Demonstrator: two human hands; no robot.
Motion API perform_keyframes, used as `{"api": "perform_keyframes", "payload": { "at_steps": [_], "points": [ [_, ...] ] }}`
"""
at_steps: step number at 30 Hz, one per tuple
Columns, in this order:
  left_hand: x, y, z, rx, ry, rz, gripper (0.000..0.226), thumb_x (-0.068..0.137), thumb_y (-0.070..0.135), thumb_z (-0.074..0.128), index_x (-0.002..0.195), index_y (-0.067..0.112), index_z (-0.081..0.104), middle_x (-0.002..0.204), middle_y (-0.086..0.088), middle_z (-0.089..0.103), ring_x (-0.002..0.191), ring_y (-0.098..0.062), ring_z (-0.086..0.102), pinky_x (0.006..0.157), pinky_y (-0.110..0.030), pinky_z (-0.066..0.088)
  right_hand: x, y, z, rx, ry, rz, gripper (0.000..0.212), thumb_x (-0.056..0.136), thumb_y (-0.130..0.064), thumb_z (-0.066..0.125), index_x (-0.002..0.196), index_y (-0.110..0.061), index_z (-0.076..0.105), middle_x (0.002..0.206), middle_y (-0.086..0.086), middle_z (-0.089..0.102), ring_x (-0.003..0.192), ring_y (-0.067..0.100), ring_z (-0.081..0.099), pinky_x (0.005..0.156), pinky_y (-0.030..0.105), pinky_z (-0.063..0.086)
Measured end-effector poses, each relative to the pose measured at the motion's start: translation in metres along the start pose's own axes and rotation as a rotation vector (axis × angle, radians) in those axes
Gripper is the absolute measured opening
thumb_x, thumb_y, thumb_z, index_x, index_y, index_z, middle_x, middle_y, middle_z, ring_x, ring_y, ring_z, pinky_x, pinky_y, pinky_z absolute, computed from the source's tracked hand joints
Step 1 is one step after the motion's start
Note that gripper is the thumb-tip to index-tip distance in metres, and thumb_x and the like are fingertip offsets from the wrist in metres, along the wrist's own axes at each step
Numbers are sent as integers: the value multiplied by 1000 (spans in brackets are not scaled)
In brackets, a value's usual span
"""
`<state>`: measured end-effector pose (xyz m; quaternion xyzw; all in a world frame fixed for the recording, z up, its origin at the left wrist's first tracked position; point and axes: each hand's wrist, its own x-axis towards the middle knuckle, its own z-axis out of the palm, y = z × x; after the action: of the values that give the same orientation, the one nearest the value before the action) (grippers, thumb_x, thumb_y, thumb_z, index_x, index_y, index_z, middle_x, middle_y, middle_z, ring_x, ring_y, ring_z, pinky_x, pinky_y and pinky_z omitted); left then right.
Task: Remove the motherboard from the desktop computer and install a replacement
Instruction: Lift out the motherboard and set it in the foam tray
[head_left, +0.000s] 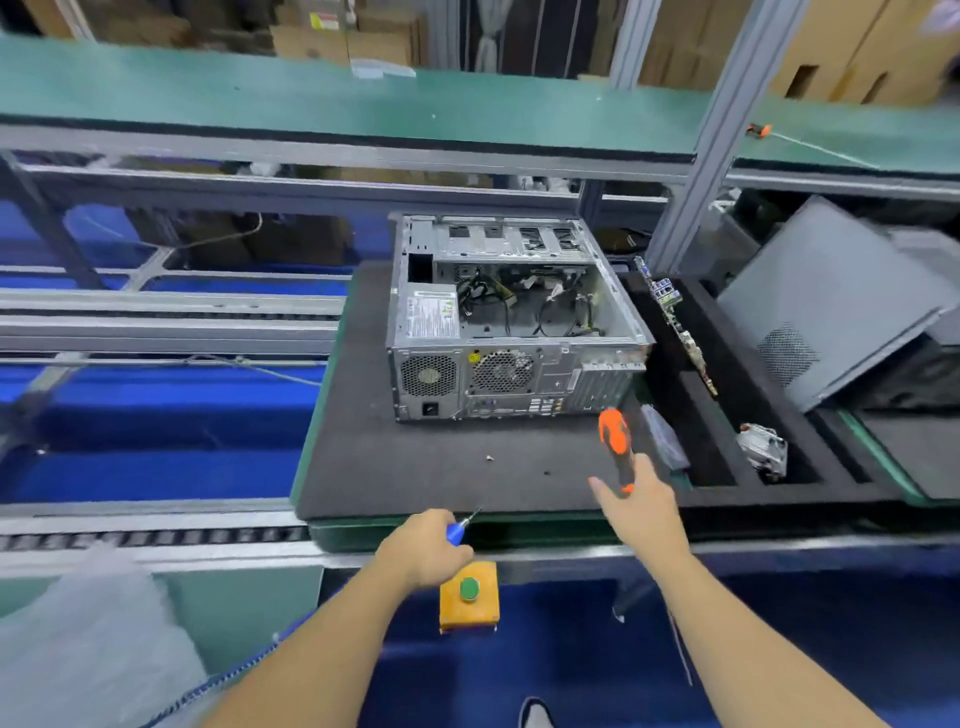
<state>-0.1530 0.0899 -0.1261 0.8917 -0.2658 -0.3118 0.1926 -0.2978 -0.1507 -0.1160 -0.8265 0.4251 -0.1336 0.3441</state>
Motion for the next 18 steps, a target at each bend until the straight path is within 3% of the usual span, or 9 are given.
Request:
{"api": "perform_keyframes", "payload": {
  "at_steps": [3, 5, 7, 9, 11, 14, 18],
  "points": [
    [-8, -14, 5, -114, -41, -54, 20, 78, 29, 59, 76, 17, 43, 76, -5, 59, 67, -27, 54, 60, -32, 42, -18, -13, 32, -241, -284, -76, 41, 94, -43, 60, 67, -20, 40, 65, -2, 50, 59, 16, 47, 57, 32, 38],
    [-12, -22, 8, -149, -51, -80, 19, 77, 29, 59, 76, 18, 43, 78, -7, 63, 67, -25, 55, 61, -32, 42, -29, -21, 57, -309, -394, -124, 25, 97, -31, 57, 77, -22, 45, 79, 1, 56, 71, 21, 54, 64, 31, 40],
    [-14, -29, 11, -158, -28, -103, 22, 77, 30, 59, 75, 18, 41, 75, -6, 59, 65, -25, 50, 61, -31, 40, -41, -27, 79, -331, -517, -164, 14, 94, -33, 61, 90, -26, 49, 90, -1, 60, 82, 22, 58, 67, 31, 42],
    [-15, -36, 13, -173, -14, -133, 24, 77, 31, 61, 74, 18, 41, 72, -3, 53, 64, -27, 48, 60, -31, 39, -51, -32, 99, -395, -619, -186, 29, 87, -46, 68, 103, -26, 54, 100, -1, 62, 87, 20, 58, 70, 32, 43],
    [-14, -40, 17, -164, -27, -148, 24, 78, 31, 62, 74, 20, 42, 70, -1, 51, 66, -27, 48, 61, -31, 38, -54, -36, 117, -459, -682, -148, 41, 83, -53, 71, 105, -24, 54, 104, -1, 63, 90, 20, 58, 73, 33, 46],
    [-11, -43, 24, -161, -51, -152, 23, 79, 29, 62, 72, 22, 41, 69, 0, 50, 63, -24, 47, 59, -29, 39, -52, -37, 134, -516, -748, -77, 41, 83, -50, 72, 107, -23, 54, 107, 0, 63, 96, 20, 61, 80, 35, 52],
    [-4, -45, 34, -190, -62, -168, 19, 81, 26, 63, 81, 17, 47, 78, -5, 54, 64, -26, 46, 61, -35, 43, -45, -39, 140, -546, -736, -31, 49, 76, -47, 80, 109, -22, 54, 107, -1, 62, 97, 21, 62, 82, 36, 54]
  ]
}}
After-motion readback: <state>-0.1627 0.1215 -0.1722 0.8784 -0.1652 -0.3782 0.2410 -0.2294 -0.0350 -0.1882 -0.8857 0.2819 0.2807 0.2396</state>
